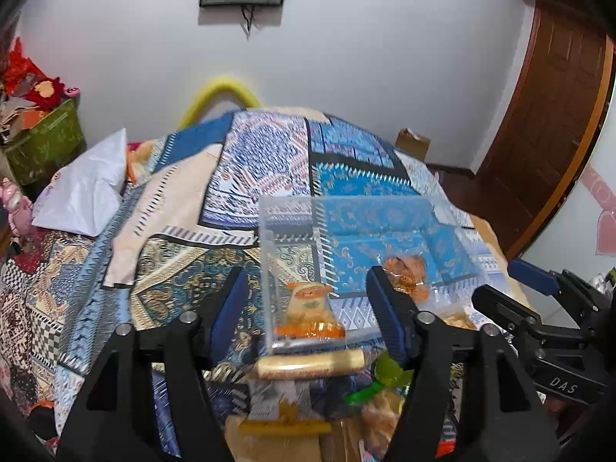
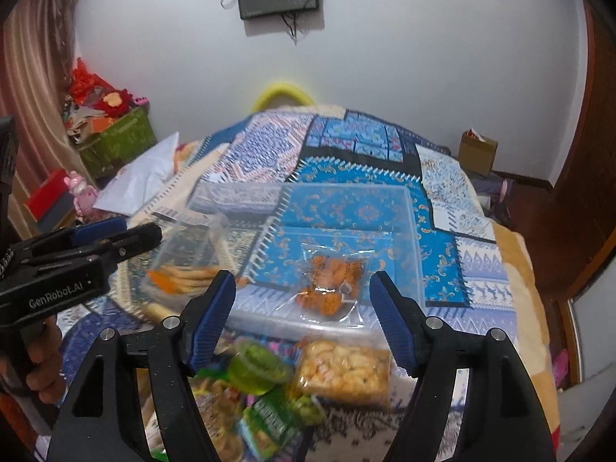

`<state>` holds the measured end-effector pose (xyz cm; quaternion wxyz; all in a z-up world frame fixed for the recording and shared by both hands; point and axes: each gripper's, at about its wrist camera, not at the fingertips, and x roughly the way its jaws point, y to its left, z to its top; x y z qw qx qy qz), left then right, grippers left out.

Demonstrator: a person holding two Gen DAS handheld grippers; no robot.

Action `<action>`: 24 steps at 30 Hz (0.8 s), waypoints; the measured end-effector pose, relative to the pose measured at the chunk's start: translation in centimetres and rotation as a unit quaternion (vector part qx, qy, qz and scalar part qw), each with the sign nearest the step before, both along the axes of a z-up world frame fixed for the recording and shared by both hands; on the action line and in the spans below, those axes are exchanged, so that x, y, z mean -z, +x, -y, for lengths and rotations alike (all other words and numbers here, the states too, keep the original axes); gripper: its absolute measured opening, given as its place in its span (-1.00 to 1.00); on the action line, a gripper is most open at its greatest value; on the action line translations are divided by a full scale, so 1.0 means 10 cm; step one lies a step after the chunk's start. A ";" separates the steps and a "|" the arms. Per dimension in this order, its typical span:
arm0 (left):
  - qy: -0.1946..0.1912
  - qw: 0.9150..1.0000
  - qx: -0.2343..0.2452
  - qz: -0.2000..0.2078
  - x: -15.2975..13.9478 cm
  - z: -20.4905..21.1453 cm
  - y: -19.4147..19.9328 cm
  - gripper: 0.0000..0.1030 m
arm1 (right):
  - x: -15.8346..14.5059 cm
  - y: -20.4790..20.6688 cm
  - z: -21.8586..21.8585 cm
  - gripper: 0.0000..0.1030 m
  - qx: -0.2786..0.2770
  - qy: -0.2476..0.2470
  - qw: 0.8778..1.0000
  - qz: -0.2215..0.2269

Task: Organize snacks
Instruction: 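Carry both bags over the clear plastic box and open both tools to drop them, then grasp the red-and-white snack packet with left tool while right tool grasps the red chip bag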

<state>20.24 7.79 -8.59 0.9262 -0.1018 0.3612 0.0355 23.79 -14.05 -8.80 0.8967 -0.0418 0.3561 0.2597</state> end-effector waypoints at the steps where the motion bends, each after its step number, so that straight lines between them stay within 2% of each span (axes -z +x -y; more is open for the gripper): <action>1: -0.003 1.000 -0.001 0.004 -0.03 -0.02 -0.06 0.30 | -0.03 -0.05 0.01 0.39 0.000 0.004 1.000 0.001; 3: -0.005 1.000 -0.004 0.013 -0.09 -0.05 -0.19 0.30 | -0.07 -0.15 0.03 0.44 -0.002 0.013 1.000 0.004; 8: 0.018 1.000 -0.006 0.019 -0.13 -0.10 -0.53 0.31 | -0.08 -0.39 0.08 0.48 -0.005 0.018 1.000 0.007; 18: 0.021 0.999 0.016 -0.039 0.30 -0.16 -1.09 0.32 | 0.17 -0.80 0.07 0.49 -0.010 0.002 1.000 -0.011; 21: 0.028 0.998 0.014 -0.052 0.44 -0.16 -1.22 0.40 | 0.28 -0.91 0.04 0.49 -0.016 -0.007 1.000 -0.022; 24: 0.018 0.998 0.012 -0.067 0.56 -0.17 -1.34 0.40 | 0.38 -1.01 0.03 0.49 -0.017 -0.012 0.999 -0.032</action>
